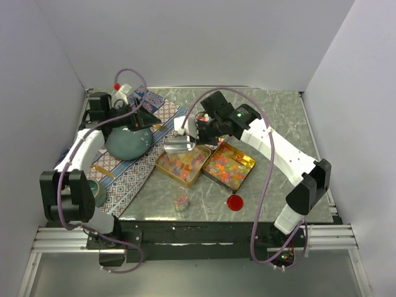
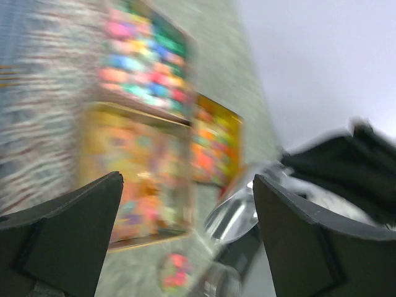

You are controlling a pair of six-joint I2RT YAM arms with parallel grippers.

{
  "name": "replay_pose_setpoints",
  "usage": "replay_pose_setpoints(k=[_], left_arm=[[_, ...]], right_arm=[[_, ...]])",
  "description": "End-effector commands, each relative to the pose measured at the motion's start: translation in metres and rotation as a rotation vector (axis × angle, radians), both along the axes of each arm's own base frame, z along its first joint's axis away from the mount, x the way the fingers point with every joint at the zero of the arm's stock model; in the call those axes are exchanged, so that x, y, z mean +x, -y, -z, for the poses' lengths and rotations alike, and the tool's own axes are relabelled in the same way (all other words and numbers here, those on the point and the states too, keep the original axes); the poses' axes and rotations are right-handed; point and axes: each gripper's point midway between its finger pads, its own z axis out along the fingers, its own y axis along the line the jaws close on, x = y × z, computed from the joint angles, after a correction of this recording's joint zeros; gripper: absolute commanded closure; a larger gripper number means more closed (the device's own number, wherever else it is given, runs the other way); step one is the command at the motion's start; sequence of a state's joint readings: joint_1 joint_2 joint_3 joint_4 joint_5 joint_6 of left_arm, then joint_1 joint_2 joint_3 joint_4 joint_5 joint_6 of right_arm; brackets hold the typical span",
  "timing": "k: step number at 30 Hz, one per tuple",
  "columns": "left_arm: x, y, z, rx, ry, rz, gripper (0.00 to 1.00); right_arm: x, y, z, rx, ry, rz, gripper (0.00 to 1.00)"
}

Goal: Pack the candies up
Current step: Scoop the fake candies from the storage box.

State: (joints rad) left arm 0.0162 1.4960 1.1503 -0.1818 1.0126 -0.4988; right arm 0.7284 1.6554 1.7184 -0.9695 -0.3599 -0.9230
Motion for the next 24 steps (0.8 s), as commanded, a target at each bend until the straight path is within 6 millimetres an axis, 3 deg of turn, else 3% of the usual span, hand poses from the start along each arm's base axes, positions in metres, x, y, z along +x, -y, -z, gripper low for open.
replay_pose_setpoints(k=[1,4,5,8,17,24], left_arm=[[0.016,-0.06,0.019,0.258,-0.044,-0.319,0.08],[0.006,-0.078,0.045,0.305,-0.144,-0.445,0.08],[-0.008,-0.08,0.054,0.295,-0.163,-0.468,0.09],[-0.022,-0.082,0.06,0.289,-0.121,-0.506,0.09],[-0.046,-0.087,0.042,0.264,-0.014,-0.541,0.09],[-0.059,-0.089,0.035,0.242,0.049,-0.564,0.07]], right_arm=[[-0.004,0.058,0.047,-0.353,0.022,-0.125,1.0],[0.009,0.072,0.057,-0.485,0.057,-0.146,1.0],[0.016,0.073,0.053,-0.508,0.077,-0.151,1.0],[0.033,0.079,0.051,-0.608,0.124,-0.182,1.0],[0.066,0.085,0.036,-0.866,0.25,-0.272,1.0],[0.072,0.075,0.037,-1.021,0.304,-0.377,1.0]])
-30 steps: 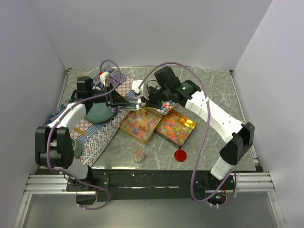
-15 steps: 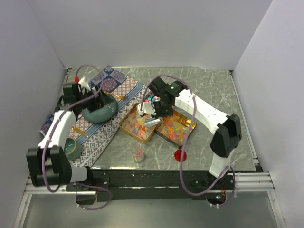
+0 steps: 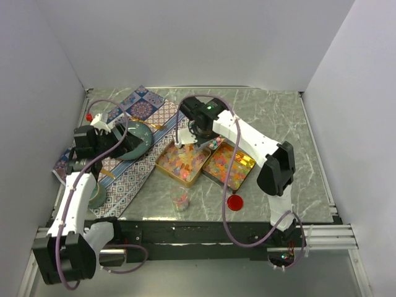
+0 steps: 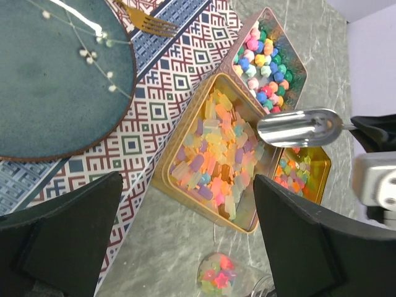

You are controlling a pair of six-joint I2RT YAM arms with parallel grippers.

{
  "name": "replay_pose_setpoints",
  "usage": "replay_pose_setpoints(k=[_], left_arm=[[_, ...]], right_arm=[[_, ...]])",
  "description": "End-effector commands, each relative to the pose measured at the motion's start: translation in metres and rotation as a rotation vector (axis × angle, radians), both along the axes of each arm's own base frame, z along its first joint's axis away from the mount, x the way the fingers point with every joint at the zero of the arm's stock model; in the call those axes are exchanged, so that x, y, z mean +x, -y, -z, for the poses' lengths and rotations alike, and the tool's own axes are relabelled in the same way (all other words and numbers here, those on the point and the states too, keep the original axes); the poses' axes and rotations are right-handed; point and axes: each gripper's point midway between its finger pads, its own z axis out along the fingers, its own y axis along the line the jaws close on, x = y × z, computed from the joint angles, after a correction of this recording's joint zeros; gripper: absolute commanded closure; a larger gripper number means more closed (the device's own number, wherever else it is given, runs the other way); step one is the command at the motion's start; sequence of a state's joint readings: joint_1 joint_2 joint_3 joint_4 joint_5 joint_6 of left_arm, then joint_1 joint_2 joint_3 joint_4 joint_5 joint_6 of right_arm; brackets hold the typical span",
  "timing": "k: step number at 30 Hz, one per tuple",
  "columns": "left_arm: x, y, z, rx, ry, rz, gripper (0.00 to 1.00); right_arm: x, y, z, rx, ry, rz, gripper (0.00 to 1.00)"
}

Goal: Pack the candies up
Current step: Scoop the fake candies from the storage box.

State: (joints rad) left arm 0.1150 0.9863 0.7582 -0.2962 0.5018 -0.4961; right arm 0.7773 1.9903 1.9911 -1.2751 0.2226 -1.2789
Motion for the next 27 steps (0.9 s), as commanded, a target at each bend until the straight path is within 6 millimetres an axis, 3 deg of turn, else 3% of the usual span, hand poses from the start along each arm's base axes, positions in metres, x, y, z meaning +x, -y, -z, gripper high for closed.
replay_pose_setpoints(k=[1,17,27], left_arm=[[-0.001,-0.004,-0.012,0.011,0.073,-0.02,0.06],[-0.005,-0.003,-0.028,0.023,0.151,-0.019,0.04],[-0.007,-0.004,-0.028,0.025,0.15,-0.027,0.04]], right_arm=[[0.002,0.019,-0.012,-0.341,0.017,-0.249,1.0],[-0.006,0.033,-0.01,-0.669,0.077,-0.325,1.0],[-0.023,0.002,0.023,-0.659,0.043,-0.347,1.0]])
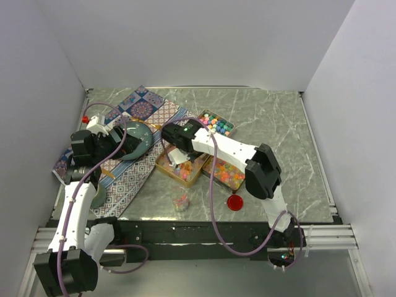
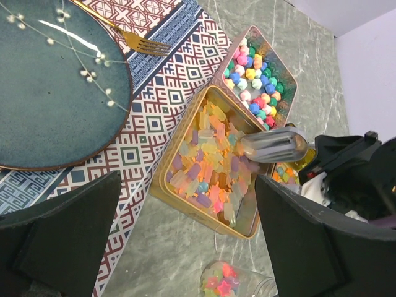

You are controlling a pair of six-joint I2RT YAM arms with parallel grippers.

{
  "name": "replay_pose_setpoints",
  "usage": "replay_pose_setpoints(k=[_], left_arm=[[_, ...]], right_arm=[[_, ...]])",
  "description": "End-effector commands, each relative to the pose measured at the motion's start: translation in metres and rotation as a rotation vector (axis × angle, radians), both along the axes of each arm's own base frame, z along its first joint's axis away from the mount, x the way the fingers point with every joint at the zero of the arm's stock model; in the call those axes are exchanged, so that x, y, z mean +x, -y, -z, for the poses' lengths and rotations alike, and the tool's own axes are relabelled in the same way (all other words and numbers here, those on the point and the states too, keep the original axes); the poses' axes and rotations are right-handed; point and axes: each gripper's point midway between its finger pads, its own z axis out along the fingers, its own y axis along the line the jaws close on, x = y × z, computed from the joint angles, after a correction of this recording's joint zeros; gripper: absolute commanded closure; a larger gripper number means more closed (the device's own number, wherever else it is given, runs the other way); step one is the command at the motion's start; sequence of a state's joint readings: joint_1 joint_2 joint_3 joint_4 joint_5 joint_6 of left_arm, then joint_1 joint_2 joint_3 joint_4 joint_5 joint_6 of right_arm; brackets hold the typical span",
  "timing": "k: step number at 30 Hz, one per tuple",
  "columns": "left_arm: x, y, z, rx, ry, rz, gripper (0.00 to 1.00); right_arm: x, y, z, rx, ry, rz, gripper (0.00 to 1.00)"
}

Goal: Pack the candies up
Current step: Scoop the fake candies from the storage box.

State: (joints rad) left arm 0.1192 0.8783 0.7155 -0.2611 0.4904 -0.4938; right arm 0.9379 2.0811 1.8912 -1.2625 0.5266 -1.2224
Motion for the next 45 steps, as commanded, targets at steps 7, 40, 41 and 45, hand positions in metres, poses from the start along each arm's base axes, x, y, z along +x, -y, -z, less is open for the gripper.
replay_pose_setpoints(k=[7,40,41,45], left_arm=[[0.0,-0.002,-0.006,0.001,0.035,-0.015,0.04],[-0.018,0.017,0.119,-0.173,-0.389,-0.085,0.99],[-0.017,0.02,0.12,-0.172,-0.39,-0.077,0.99],[-0.017,0.034,0.129,-0.166,-0.418,-0.03,0.99]], right_arm=[[-0.027,-0.012,0.008,-0.228,-0.154,-0.221,1.0],[-0.059,-0.024,0.058,0.259,-0.339,0.137,1.0],[-0.056,-0.028,0.057,0.268,-0.334,0.144,1.0],[-0.051,-0.036,0.057,0.276,-0.324,0.224,1.0]])
